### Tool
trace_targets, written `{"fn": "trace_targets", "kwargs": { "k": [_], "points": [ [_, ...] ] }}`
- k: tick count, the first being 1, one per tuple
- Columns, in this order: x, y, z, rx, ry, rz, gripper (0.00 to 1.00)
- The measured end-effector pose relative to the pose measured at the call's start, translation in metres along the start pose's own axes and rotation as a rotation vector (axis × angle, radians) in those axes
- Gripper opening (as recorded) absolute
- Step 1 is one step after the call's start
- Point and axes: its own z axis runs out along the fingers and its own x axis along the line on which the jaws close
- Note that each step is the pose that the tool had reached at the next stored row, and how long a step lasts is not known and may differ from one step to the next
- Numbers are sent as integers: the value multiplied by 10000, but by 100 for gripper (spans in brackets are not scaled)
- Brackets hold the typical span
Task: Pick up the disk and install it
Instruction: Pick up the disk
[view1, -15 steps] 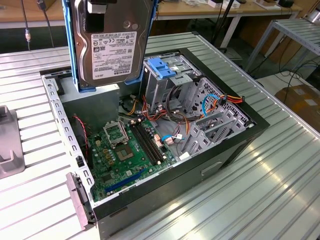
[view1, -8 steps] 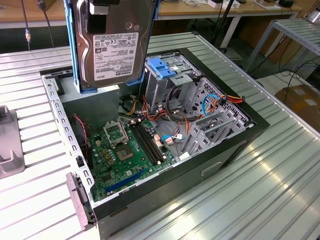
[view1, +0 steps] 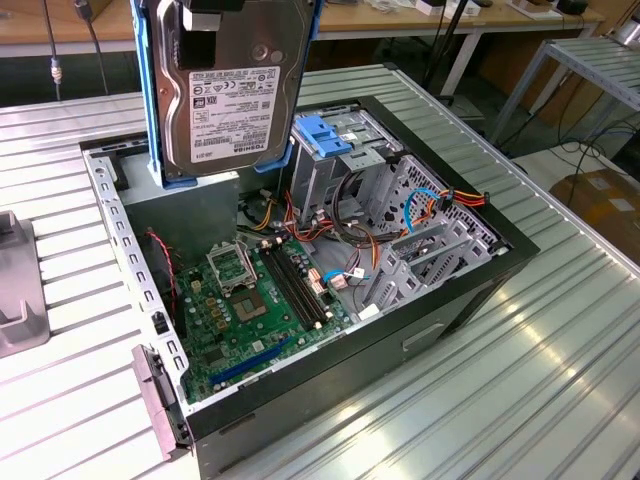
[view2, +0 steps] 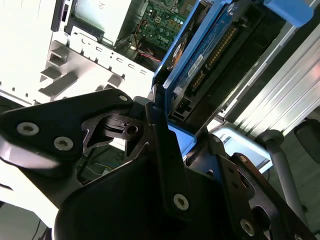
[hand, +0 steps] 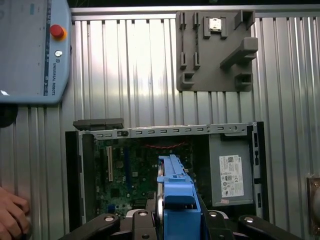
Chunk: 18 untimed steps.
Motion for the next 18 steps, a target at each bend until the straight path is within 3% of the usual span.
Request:
{"fn": "trace_targets", "kwargs": {
  "k": [18],
  "points": [
    [49,-26,-4,0,0,0,37]
  ]
}}
